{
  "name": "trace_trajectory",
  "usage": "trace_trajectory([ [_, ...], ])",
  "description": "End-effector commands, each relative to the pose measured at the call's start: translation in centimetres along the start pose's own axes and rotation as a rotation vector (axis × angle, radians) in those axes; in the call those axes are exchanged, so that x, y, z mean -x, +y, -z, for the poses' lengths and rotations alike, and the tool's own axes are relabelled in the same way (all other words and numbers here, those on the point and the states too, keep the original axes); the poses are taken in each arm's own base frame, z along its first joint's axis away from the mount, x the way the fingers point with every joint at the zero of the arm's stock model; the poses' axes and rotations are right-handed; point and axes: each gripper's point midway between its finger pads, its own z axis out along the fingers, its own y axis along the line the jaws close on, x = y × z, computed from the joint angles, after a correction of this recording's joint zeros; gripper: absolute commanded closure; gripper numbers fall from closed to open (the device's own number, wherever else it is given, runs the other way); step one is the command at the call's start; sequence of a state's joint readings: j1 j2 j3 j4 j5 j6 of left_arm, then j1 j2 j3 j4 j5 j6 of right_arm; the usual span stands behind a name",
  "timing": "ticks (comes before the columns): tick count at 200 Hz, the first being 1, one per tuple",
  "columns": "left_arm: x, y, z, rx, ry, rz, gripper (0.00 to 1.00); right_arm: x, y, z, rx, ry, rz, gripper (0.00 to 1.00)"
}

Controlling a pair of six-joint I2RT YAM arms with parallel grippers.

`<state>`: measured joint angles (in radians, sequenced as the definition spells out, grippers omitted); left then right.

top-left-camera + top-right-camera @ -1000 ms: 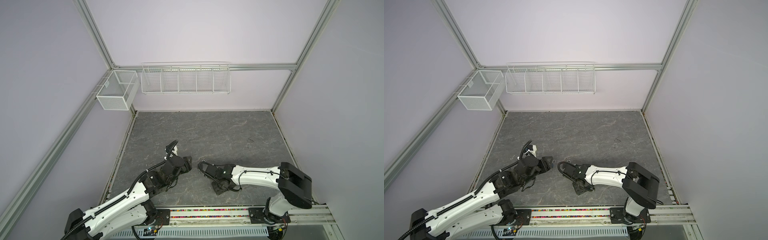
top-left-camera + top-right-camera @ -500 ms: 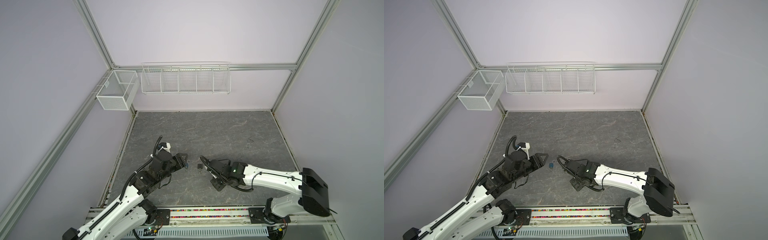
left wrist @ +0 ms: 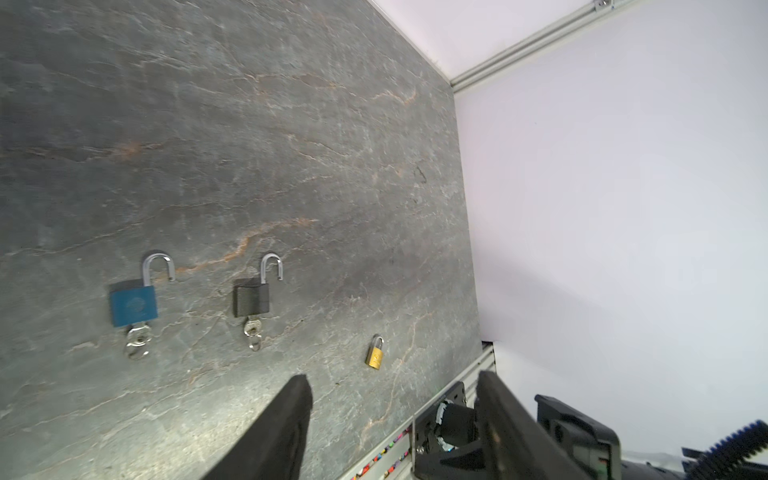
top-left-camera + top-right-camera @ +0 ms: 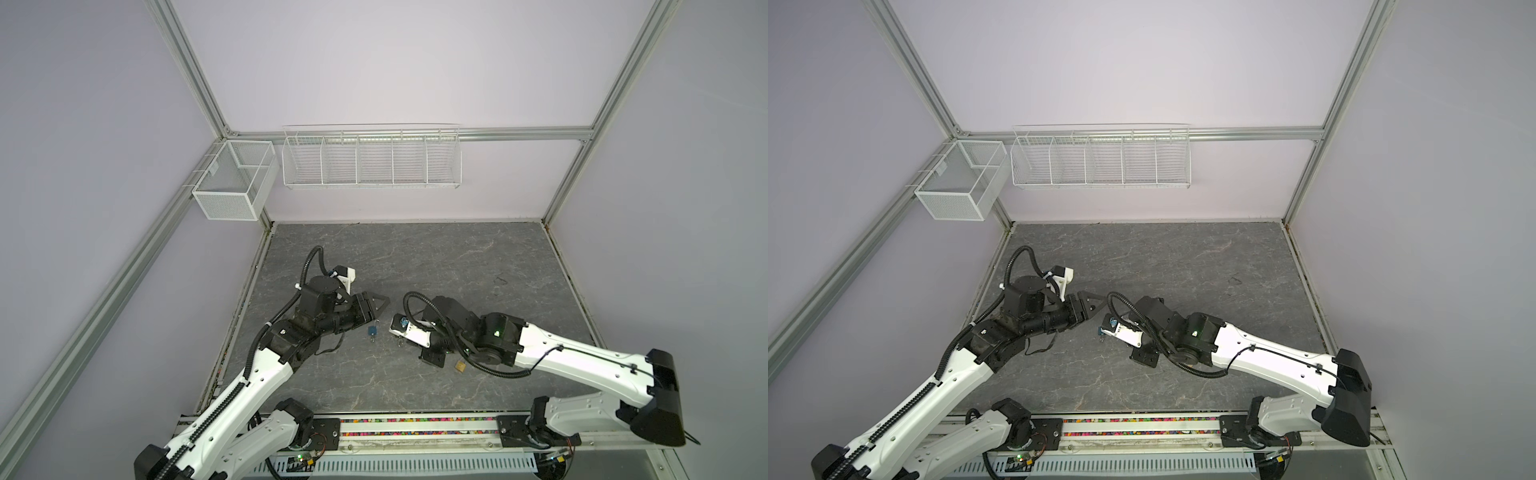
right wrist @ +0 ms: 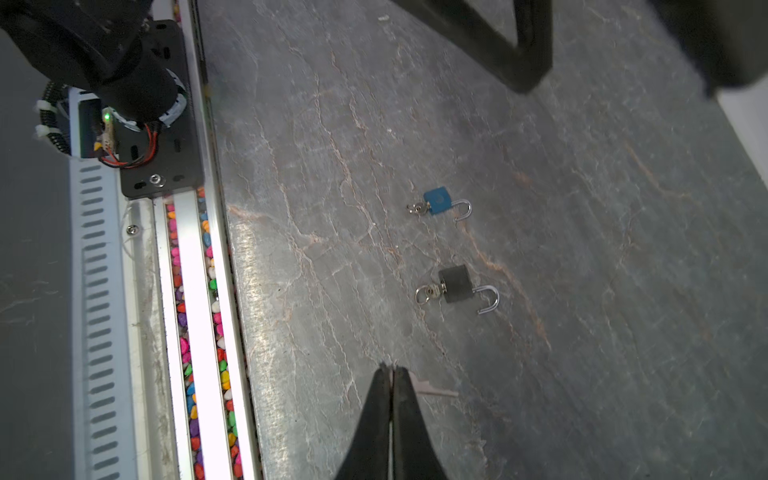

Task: Unlock with the key

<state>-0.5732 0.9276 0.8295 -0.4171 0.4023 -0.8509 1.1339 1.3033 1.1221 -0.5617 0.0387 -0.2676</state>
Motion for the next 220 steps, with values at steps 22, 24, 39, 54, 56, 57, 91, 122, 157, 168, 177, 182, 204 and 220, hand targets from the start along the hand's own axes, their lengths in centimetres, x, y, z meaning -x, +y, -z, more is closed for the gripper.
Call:
trace_trajectory([
  [22,-0.9,-2.6,-1.0,-0.135,0.11,-0.043,0.4,2.2,0.6,1.8,0.021,-0.098,0.231,0.94],
  [24,-0.9,-2.7,-1.0,-0.137,0.115,-0.043,0.4,2.2,0.5,1.9,0.019,-0.101,0.233,0.94],
  [39,-1.3,-3.0,-1.6,-0.151,0.142,-0.045,0.41,2.4,0.5,2.4,0.011,-0.11,0.258,0.94],
  [54,-2.0,-3.8,-2.3,-0.176,0.17,-0.064,0.41,2.5,0.3,2.8,0.0,-0.114,0.282,0.94],
  [56,-2.1,-3.9,-2.4,-0.178,0.174,-0.067,0.41,2.5,0.3,2.8,-0.001,-0.113,0.286,0.94],
  [57,-2.1,-4.0,-2.5,-0.179,0.177,-0.071,0.41,2.6,0.3,2.8,-0.002,-0.114,0.288,0.94],
  [91,-2.8,-4.8,-3.7,-0.193,0.213,-0.098,0.44,2.6,-0.1,2.9,-0.023,-0.1,0.339,0.94],
  [122,-3.0,-4.8,-4.3,-0.199,0.233,-0.09,0.48,3.2,-0.4,3.3,-0.04,-0.114,0.387,0.94],
  [157,-3.5,-4.8,-4.3,-0.207,0.253,-0.091,0.53,3.9,-0.8,3.3,-0.065,-0.119,0.456,0.94],
  [168,-3.5,-5.0,-4.2,-0.213,0.256,-0.095,0.53,4.0,-0.9,3.0,-0.068,-0.113,0.48,0.94],
  [177,-3.4,-5.0,-4.1,-0.209,0.253,-0.096,0.55,4.1,-0.9,2.9,-0.066,-0.108,0.496,0.94],
  [182,-3.4,-5.1,-3.9,-0.212,0.249,-0.1,0.56,4.2,-1.0,2.7,-0.069,-0.103,0.507,0.94],
  [204,-3.3,-5.1,-3.5,-0.204,0.242,-0.107,0.6,4.7,-1.2,2.5,-0.084,-0.105,0.555,0.94],
  [220,-3.4,-4.8,-3.1,-0.198,0.235,-0.099,0.64,5.1,-1.1,2.3,-0.086,-0.11,0.595,0.94],
])
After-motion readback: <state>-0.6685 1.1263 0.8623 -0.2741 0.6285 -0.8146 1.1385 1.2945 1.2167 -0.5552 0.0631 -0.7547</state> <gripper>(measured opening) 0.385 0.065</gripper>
